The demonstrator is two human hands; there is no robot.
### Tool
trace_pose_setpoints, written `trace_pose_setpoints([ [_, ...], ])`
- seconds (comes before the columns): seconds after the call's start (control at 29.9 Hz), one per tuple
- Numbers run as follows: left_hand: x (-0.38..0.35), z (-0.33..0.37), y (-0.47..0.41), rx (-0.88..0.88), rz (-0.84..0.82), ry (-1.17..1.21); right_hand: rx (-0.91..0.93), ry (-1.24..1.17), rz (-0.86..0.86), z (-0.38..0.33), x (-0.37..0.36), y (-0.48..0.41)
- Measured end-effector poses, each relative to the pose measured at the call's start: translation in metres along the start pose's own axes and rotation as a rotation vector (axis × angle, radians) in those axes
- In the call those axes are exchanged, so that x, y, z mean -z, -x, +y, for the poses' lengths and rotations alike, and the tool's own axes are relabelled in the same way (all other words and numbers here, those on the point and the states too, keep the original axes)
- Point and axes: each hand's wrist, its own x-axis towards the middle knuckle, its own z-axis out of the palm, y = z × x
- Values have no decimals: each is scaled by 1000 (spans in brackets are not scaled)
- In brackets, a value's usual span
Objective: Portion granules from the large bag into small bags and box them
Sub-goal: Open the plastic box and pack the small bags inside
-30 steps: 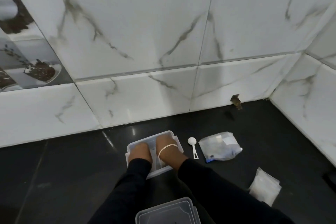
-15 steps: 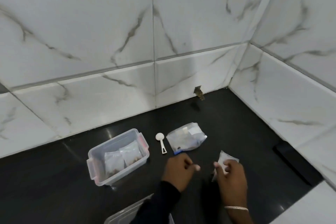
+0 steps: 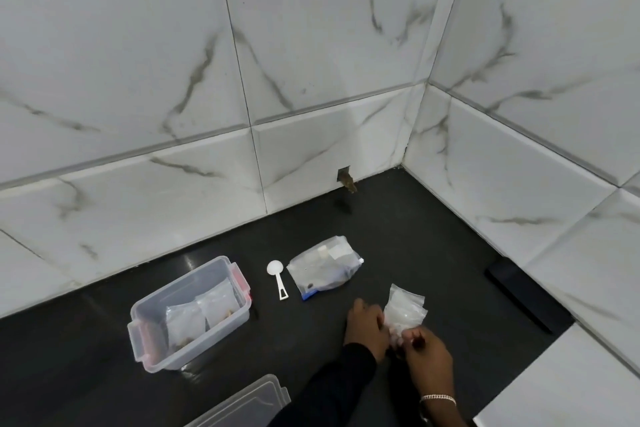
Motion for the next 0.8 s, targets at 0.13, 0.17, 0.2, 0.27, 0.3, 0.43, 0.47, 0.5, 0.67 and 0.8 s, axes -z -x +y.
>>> trace_pose_setpoints([
  [0.13, 5, 4, -7, -41, 12, 33, 33, -17, -41, -10, 3, -3],
  [0.17, 4, 3, -11, -37, 30, 46, 38, -18, -57, -14, 4, -4],
  [0.2, 4, 5, -11, -16, 25, 61, 55, -16, -61, -15, 6, -5],
  [0.27, 7, 3, -14, 4, 26, 110, 71, 10, -66, -13, 7, -10],
  [0.3, 8, 1, -17, 5, 29, 136, 63, 23, -61, -12, 7, -13],
  [0.43, 23, -12, -17, 25, 44, 300, -14, -62, 22, -17, 4, -21],
  [0.47, 25, -14, -15, 40, 52, 351, -22, -82, 52, -15, 5, -26],
  [0.5, 33, -20, -15, 43, 79, 404, -14, -75, 69, -21, 1, -31],
  [0.67, 68, -38, 6, 38, 150, 628, -95, 232, -72, -1, -24, -83],
  [0.8, 105, -56, 52, 22, 263, 719, -119, 304, -139, -16, -29, -74],
])
